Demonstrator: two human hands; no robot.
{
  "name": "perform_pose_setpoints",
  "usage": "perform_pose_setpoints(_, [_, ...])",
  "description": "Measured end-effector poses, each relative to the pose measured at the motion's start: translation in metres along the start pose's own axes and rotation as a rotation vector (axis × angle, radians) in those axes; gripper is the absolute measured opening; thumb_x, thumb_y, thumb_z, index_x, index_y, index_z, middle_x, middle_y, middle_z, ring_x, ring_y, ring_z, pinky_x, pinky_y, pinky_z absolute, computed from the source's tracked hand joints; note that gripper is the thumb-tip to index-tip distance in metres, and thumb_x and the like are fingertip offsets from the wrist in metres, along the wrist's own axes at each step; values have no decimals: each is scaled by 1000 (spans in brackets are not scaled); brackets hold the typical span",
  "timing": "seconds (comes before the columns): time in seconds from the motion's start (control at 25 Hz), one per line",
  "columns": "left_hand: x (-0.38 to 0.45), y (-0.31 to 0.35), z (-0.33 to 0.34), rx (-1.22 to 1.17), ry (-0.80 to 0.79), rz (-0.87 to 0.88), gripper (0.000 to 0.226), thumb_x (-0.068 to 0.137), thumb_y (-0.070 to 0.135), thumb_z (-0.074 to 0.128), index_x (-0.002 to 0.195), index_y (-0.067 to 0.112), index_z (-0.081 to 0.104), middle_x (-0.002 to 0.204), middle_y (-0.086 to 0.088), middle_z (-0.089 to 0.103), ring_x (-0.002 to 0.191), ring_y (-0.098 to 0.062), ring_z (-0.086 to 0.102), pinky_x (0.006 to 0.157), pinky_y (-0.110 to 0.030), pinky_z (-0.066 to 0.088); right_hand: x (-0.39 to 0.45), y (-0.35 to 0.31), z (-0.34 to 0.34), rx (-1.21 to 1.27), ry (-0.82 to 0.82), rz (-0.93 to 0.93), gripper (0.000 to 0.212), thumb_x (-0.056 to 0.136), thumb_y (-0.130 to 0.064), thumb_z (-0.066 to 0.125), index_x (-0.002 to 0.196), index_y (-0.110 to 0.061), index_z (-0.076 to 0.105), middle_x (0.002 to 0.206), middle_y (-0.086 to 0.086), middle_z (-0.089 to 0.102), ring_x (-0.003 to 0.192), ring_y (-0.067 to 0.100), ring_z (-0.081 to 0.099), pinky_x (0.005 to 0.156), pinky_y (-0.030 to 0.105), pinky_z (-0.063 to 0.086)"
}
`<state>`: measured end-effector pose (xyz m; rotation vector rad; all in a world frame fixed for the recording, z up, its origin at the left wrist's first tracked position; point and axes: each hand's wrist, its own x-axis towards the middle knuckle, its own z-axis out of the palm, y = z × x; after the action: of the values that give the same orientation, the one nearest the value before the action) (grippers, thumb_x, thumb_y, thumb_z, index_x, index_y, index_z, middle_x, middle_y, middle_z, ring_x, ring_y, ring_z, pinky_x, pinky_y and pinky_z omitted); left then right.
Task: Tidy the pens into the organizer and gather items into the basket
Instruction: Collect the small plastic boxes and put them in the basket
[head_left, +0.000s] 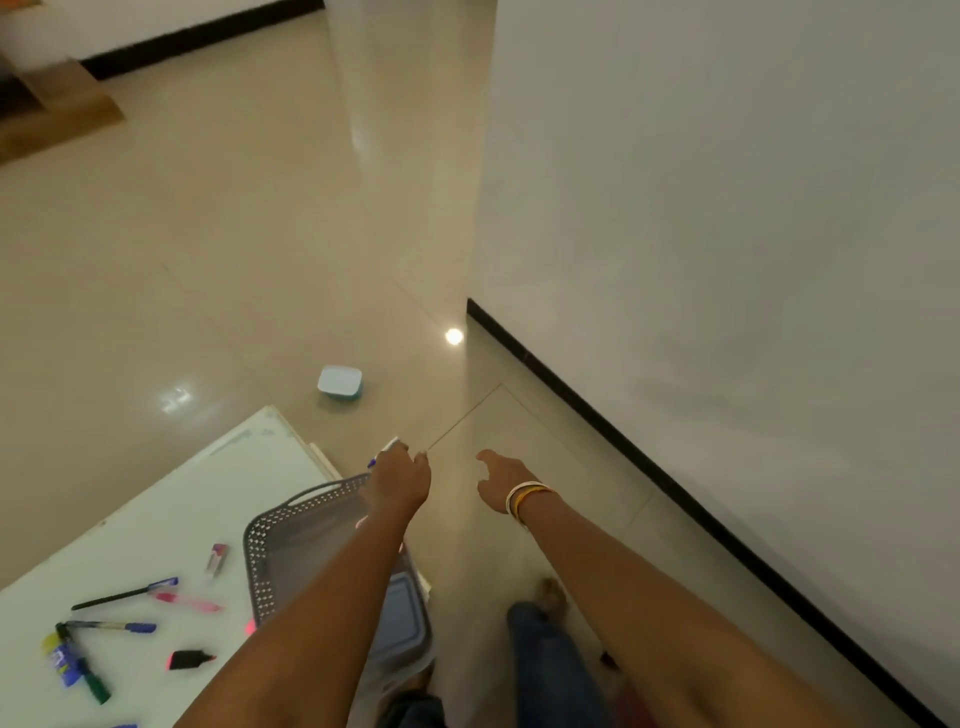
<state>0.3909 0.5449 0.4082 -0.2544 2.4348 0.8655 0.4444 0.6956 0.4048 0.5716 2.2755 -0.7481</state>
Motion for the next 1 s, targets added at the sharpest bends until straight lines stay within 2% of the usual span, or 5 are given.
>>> perform_pose_setpoints(0.2, [19,70,27,-59,-23,-59,48,97,34,45,135,6,43,137,-20,50,126,-37,46,102,-43,37,32,22,-81,-16,-26,-102,54,92,-24,45,145,-26,35,145,12,46,127,32,49,104,37,44])
perform_pose_setpoints(0.52, [71,135,56,-153,-6,-104,51,99,31,44,137,-2,37,139,-25,46,129,-39,43,103,-40,36,105,30,-175,-84,-69,-171,47,91,-22,47,139,-20,45,144,12,46,128,30,48,104,35,41])
perform_pose_setpoints(0.84, [179,157,7,-239,-3,-190,52,99,33,43,137,-3,38,141,-25,45,130,-39,41,105,-40,34,203,-43,-215,-132,-125,-152,43,92,-22,47,135,-19,49,141,12,48,125,31,50,104,36,42])
perform_pose_setpoints(1.0, [226,157,-27,-294,41,-249,52,99,33,43,138,-2,39,142,-23,45,132,-37,41,106,-39,33,244,-93,-228,-151,-160,-187,41,91,-21,47,132,-19,52,133,13,55,116,31,56,98,35,47])
